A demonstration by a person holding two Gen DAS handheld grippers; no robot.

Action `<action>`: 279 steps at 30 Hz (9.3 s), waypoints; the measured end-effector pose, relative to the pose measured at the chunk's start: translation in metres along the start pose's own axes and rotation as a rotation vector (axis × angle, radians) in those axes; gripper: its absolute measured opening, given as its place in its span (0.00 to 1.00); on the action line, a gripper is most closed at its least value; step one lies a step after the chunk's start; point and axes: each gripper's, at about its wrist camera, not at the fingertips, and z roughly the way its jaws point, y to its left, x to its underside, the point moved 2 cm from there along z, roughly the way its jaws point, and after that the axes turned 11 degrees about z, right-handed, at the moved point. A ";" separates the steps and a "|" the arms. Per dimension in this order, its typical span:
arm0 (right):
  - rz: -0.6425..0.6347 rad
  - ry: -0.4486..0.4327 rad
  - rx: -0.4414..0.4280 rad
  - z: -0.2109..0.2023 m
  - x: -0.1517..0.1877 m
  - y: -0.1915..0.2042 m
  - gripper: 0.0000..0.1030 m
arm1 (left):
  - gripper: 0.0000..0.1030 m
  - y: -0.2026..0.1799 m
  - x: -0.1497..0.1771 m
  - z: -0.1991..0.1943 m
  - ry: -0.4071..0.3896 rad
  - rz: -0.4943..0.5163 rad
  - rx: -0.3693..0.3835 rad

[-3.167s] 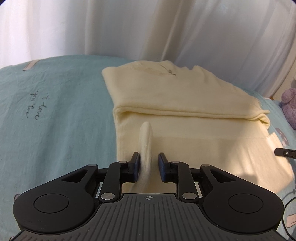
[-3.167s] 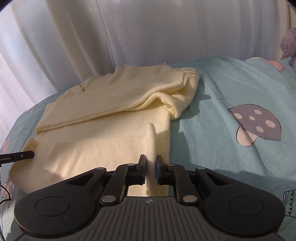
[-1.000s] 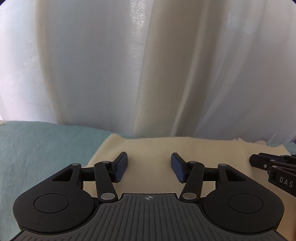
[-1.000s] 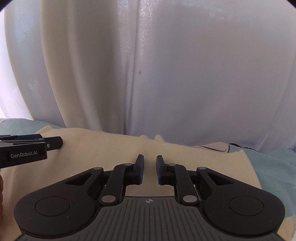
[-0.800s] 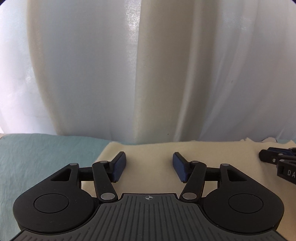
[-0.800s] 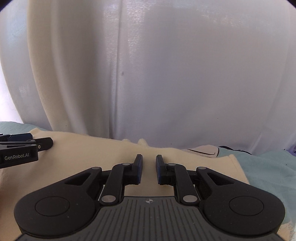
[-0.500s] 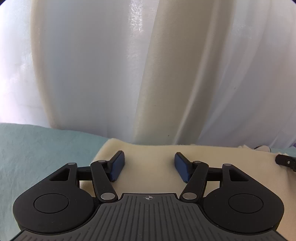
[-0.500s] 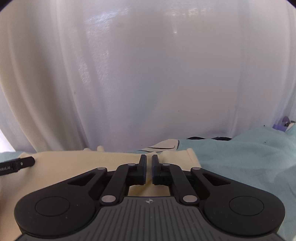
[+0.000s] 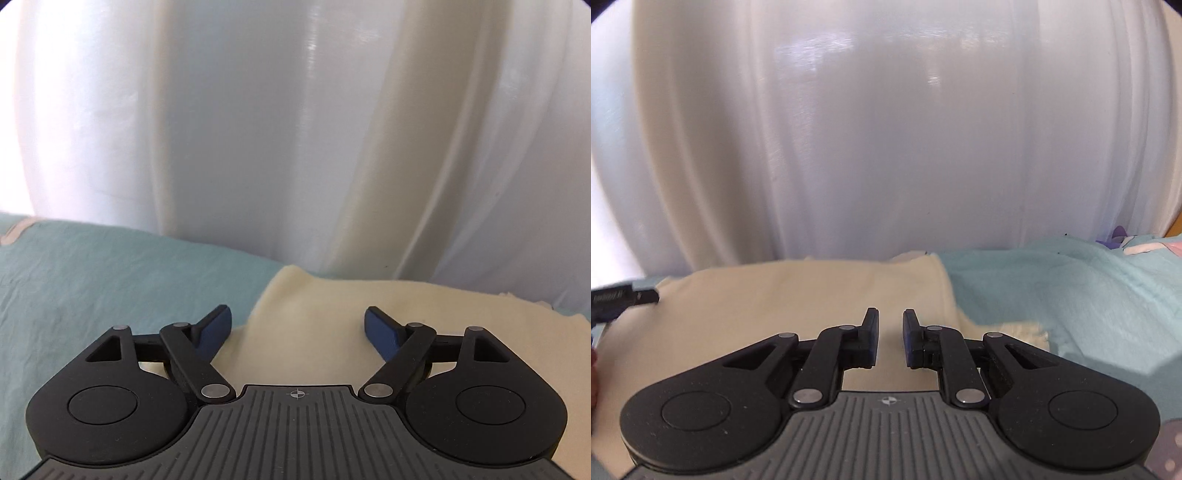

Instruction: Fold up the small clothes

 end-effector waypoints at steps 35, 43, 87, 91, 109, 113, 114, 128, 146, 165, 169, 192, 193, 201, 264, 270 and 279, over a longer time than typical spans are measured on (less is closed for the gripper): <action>-0.135 0.140 -0.184 -0.056 0.074 0.105 0.25 | 0.17 0.093 0.054 -0.071 0.202 -0.433 0.417; -0.052 0.127 -0.138 -0.052 0.064 0.085 0.25 | 0.16 0.029 0.012 -0.101 0.130 -0.290 0.464; 0.434 0.483 -0.500 0.048 0.032 0.057 0.27 | 0.44 -0.042 0.070 -0.124 0.185 -0.156 0.344; 0.435 0.501 -0.520 0.060 0.031 0.070 0.28 | 0.44 -0.041 0.073 -0.123 0.183 -0.166 0.353; 0.086 0.238 -0.319 0.003 0.000 0.086 0.12 | 0.43 -0.045 0.047 -0.158 0.126 -0.143 0.312; 0.046 0.213 -0.234 -0.004 -0.002 0.059 0.12 | 0.43 -0.056 0.045 -0.153 0.142 -0.113 0.330; 0.043 0.219 -0.211 -0.003 -0.001 0.050 0.12 | 0.43 -0.063 0.047 -0.149 0.163 -0.097 0.343; 0.476 0.375 -0.398 0.039 0.014 -0.004 0.29 | 0.52 -0.096 0.065 -0.120 0.256 -0.018 0.363; -0.063 0.078 0.077 -0.007 0.008 -0.007 0.20 | 0.54 -0.124 0.056 -0.147 0.221 0.081 0.363; 0.605 0.224 -0.254 -0.074 0.069 -0.055 0.13 | 0.59 -0.158 0.078 -0.160 0.251 0.190 0.386; 1.100 0.307 -0.530 -0.064 0.087 -0.082 0.09 | 0.59 -0.161 0.076 -0.151 0.268 0.186 0.363; 0.635 0.207 -0.289 -0.101 0.054 -0.089 0.35 | 0.61 -0.128 0.072 -0.158 0.243 0.151 0.301; 0.634 0.201 -0.290 -0.098 0.050 -0.090 0.35 | 0.61 -0.126 0.071 -0.161 0.236 0.155 0.307; 0.660 0.246 -0.285 -0.051 0.023 -0.095 0.40 | 0.63 -0.112 0.064 -0.176 0.204 0.119 0.290; 0.706 0.367 -0.349 -0.020 0.007 -0.148 0.64 | 0.66 -0.113 0.011 -0.069 0.278 0.004 0.552; 0.748 0.458 -0.417 0.019 0.007 -0.139 0.62 | 0.65 -0.122 0.010 -0.031 0.372 -0.113 0.628; 0.692 0.486 -0.434 0.048 0.003 -0.103 0.34 | 0.47 -0.120 0.016 -0.005 0.405 -0.249 0.652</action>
